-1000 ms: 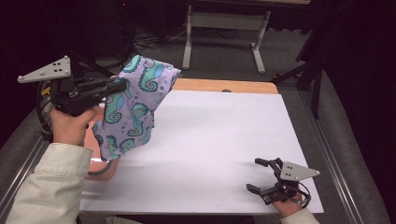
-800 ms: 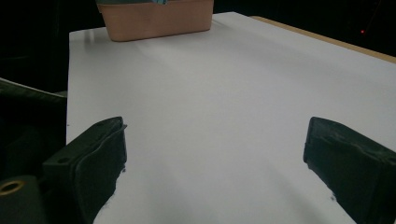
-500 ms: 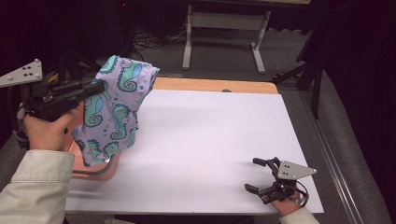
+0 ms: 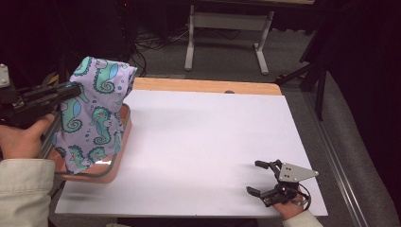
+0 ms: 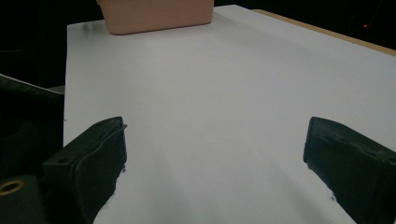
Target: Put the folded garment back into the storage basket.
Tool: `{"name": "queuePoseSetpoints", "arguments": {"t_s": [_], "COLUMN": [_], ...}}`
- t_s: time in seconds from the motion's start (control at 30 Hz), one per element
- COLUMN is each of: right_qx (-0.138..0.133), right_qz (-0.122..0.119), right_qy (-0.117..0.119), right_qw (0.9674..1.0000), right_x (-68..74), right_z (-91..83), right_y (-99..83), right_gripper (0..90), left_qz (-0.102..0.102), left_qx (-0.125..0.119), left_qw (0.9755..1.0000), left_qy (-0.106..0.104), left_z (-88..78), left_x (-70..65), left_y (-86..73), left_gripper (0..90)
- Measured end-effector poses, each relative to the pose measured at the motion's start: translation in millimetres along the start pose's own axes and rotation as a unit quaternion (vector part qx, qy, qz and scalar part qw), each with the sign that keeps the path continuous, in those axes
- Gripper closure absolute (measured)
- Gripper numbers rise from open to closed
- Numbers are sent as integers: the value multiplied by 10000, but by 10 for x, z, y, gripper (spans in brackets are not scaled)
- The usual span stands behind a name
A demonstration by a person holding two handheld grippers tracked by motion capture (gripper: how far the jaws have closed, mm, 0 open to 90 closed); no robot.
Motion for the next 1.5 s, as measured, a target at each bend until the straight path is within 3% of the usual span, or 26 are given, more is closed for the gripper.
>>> {"name": "queuePoseSetpoints", "arguments": {"t_s": [0.23, 0.53, 0.9, 1.03, 1.2, 1.5], "right_qx": [8, 0, 20, 11, 12, 14], "right_qz": [6, -4, 7, 25, 26, 25], "right_qy": [18, 26, 48, 63, 62, 57], "right_qw": [10000, 10000, 10000, 10000, 10000, 10000], "right_x": [1, 3, 5, 3, 2, 0], "right_z": [4, 2, 8, 9, 10, 9], "right_y": [-2, 0, -3, -3, -3, -4], "right_gripper": [64, 64, 64, 63, 63, 63], "left_qz": [-16, -15, -130, -160, -157, -221], "left_qx": [18, 230, 256, 324, 407, 487], "left_qw": [9998, 9988, 9993, 9993, 9990, 9984], "left_qy": [189, 442, 240, 18, -114, -192], "left_z": [-125, -212, -214, -158, -102, -16], "left_x": [74, 172, 195, 177, 161, 177], "left_y": [-23, -62, -173, -239, -284, -407], "left_gripper": [803, 804, 803, 803, 803, 803]}}
Point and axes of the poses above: each handheld gripper's, and its own axes: z roughly forward along the jaws, y roughly out of its top, x roughly to its left, the point moved 6 cm from there along z, roughly forward along the jaws, and after that the axes turned 1 degree about -y, right-handed, at the moved point
